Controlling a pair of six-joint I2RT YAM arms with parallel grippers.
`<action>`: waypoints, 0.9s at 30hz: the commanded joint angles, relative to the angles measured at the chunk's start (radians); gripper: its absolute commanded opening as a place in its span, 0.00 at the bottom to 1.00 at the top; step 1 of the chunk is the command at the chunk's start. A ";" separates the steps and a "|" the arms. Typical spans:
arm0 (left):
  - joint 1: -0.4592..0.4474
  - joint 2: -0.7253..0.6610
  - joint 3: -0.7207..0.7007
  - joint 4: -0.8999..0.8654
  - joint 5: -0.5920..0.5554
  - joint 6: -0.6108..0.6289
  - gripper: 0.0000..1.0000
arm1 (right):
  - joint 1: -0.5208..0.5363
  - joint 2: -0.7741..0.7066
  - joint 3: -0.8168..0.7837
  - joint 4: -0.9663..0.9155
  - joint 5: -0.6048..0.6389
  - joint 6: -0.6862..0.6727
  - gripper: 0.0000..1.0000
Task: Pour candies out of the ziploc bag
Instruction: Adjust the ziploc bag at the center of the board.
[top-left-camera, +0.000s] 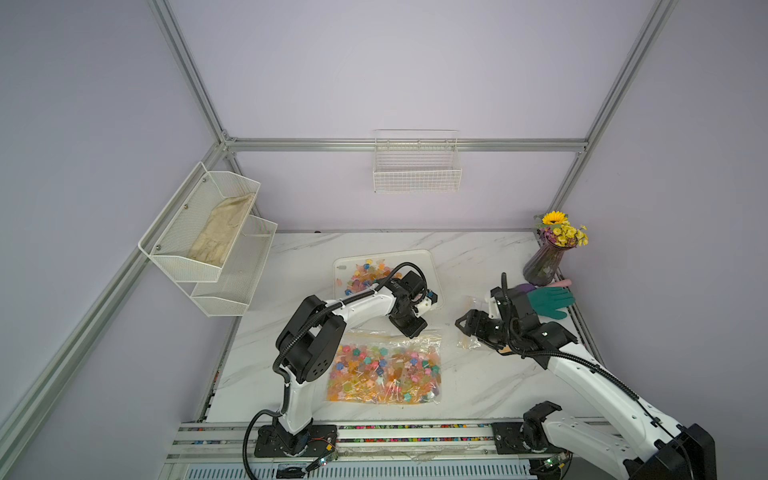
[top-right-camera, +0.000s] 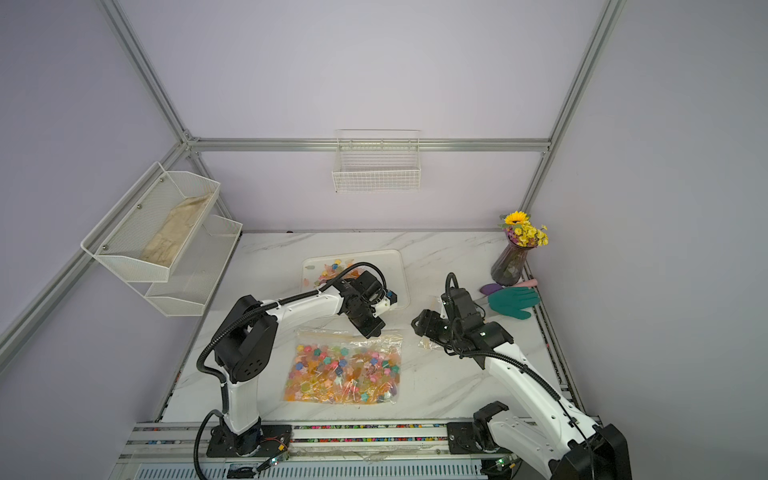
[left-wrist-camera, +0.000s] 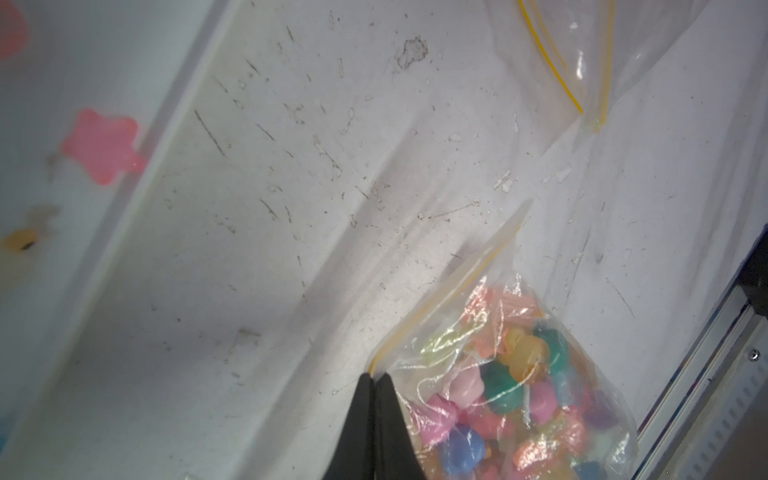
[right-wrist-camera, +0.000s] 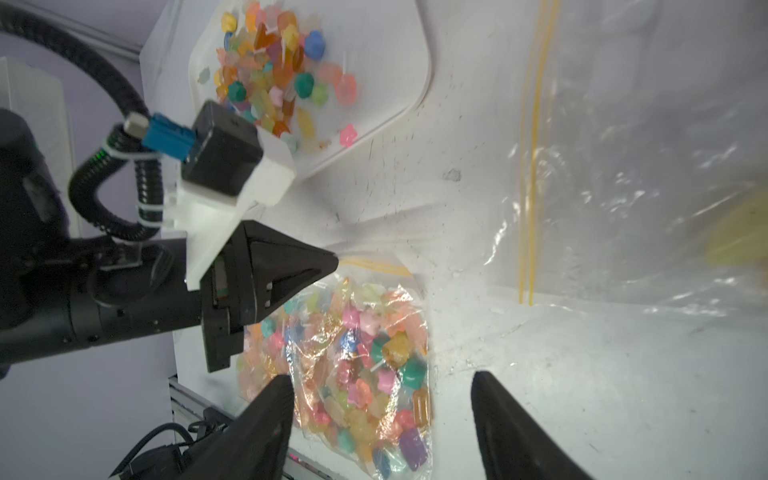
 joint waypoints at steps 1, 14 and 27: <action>0.008 -0.075 -0.059 0.069 0.022 -0.063 0.00 | 0.117 0.005 -0.033 0.024 0.022 0.104 0.71; 0.035 -0.109 -0.132 0.116 -0.017 -0.096 0.00 | 0.587 0.116 -0.057 0.164 0.057 0.260 0.67; 0.058 -0.156 -0.166 0.121 -0.031 -0.083 0.00 | 0.671 0.254 -0.081 0.233 0.069 0.316 0.72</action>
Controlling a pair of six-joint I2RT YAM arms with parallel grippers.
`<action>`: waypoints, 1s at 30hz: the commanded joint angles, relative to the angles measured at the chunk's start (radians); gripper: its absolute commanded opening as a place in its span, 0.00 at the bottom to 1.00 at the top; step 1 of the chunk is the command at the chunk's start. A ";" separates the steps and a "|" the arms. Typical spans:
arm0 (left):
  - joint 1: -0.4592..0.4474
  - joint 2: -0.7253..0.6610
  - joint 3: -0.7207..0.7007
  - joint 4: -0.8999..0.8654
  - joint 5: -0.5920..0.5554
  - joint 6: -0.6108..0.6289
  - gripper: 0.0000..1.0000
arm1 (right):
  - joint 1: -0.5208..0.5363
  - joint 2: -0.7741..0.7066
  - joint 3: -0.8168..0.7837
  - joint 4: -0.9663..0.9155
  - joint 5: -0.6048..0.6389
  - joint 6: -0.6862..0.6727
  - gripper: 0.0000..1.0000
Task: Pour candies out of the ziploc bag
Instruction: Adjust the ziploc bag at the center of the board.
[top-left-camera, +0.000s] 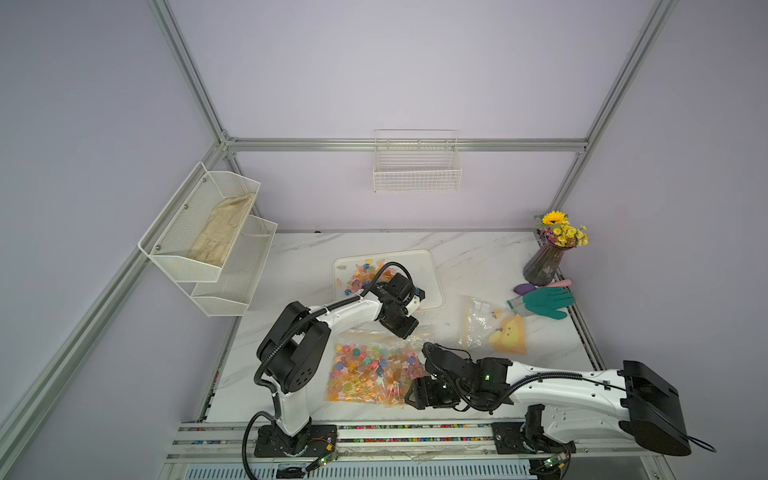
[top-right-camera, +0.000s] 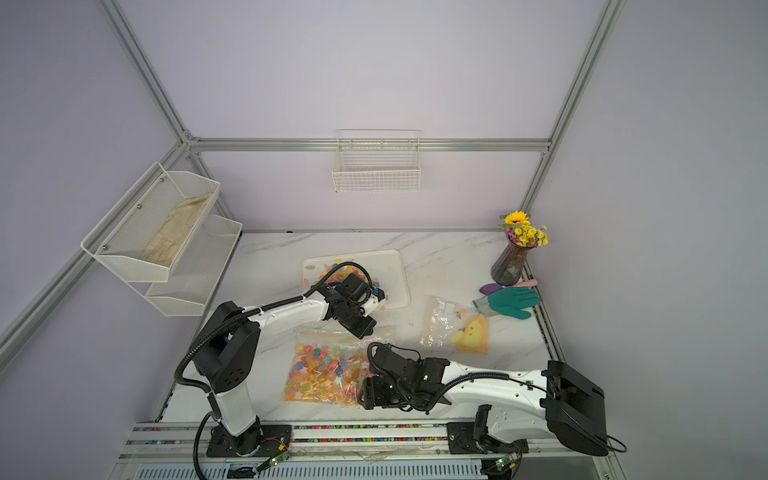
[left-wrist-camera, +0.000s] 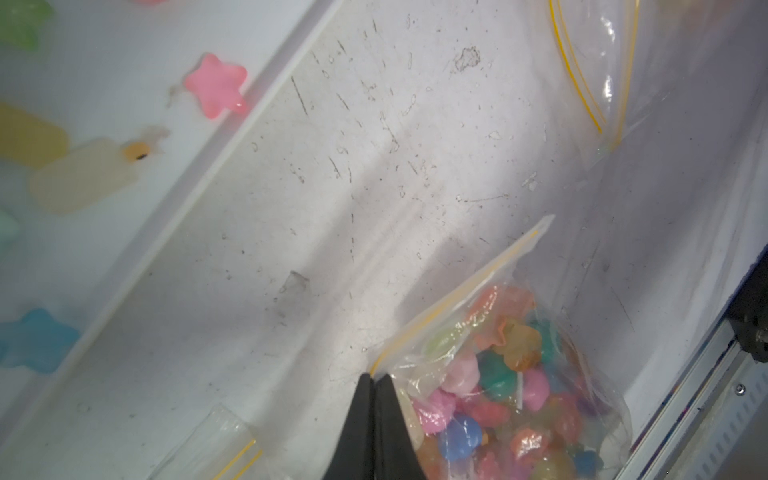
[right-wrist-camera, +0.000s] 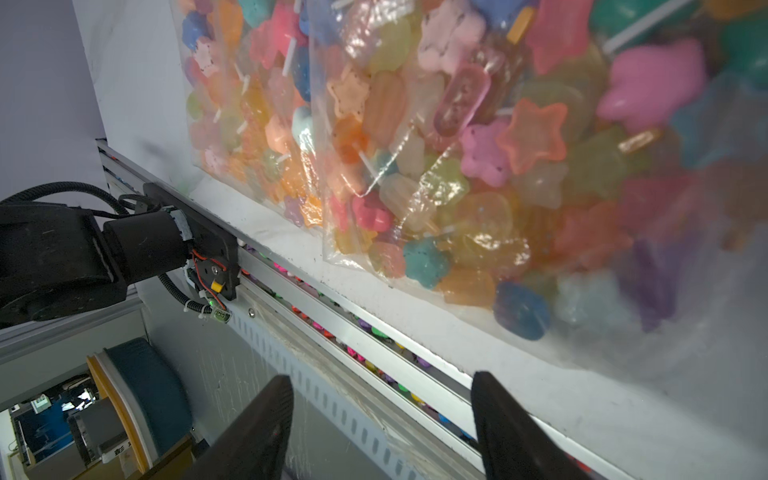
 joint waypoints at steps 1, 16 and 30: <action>0.014 -0.046 -0.030 0.024 -0.004 0.000 0.00 | 0.006 0.017 -0.004 -0.002 0.038 0.047 0.72; 0.015 -0.045 -0.033 0.022 0.002 -0.002 0.00 | 0.004 0.089 0.001 -0.010 0.050 0.033 0.80; 0.014 -0.029 -0.024 0.010 0.008 -0.009 0.00 | -0.162 0.045 -0.049 0.005 0.062 -0.025 0.82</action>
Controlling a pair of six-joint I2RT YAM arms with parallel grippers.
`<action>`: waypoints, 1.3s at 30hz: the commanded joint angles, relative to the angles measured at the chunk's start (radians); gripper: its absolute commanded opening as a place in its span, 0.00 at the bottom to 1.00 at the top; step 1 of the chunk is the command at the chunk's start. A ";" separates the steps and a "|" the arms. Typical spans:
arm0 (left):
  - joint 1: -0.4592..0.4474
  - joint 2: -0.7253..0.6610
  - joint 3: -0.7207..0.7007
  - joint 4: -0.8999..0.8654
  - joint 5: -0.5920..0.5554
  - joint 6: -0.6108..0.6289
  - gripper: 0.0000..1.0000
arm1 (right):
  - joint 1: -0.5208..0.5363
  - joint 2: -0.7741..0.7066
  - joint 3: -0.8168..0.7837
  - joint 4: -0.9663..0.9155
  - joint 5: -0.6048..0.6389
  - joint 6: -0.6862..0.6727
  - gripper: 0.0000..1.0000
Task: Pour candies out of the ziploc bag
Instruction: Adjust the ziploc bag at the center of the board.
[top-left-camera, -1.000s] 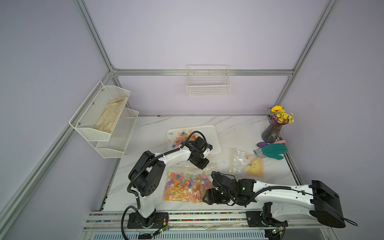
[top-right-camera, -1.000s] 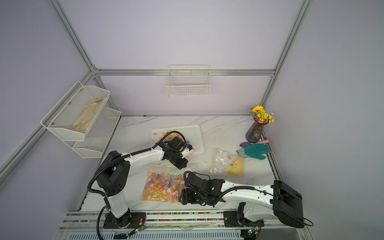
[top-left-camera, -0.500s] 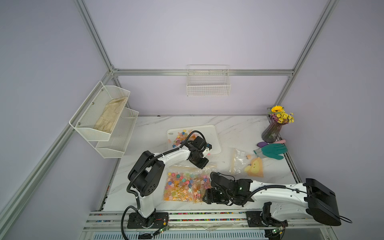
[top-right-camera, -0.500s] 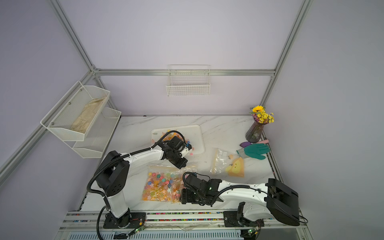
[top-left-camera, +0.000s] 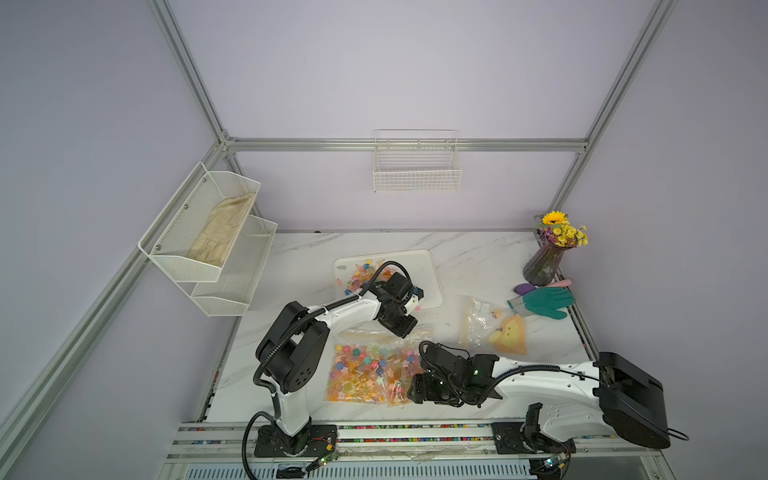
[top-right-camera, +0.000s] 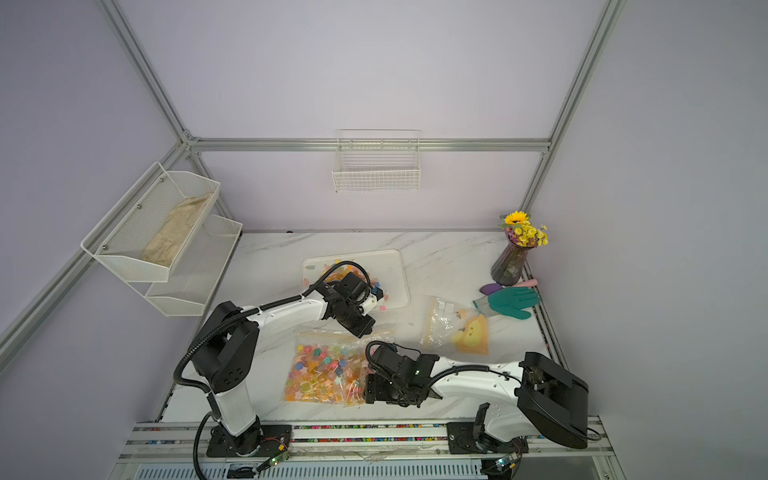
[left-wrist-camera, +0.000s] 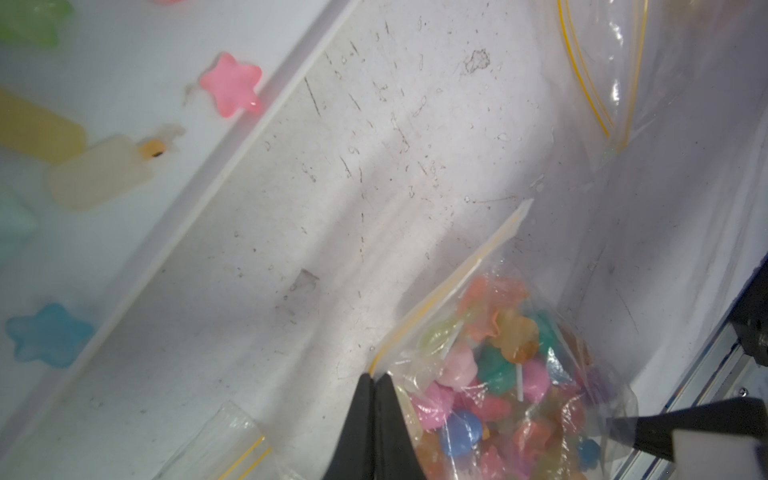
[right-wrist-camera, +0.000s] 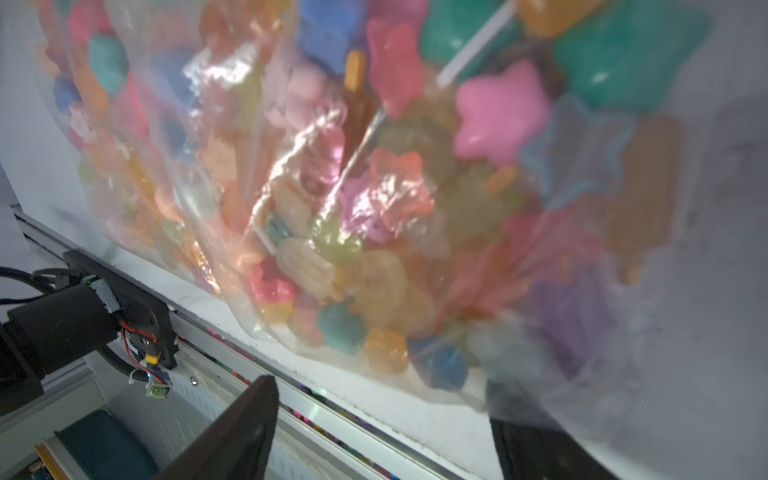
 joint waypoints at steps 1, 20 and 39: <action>0.007 -0.029 -0.023 0.011 0.009 -0.010 0.00 | -0.077 -0.038 -0.026 0.010 0.008 -0.039 0.82; 0.008 -0.076 -0.086 0.008 0.011 -0.091 0.00 | -0.323 0.048 0.004 0.025 0.005 -0.177 0.64; 0.018 -0.303 -0.306 0.098 -0.050 -0.259 0.29 | -0.459 0.048 0.178 -0.143 0.116 -0.352 0.70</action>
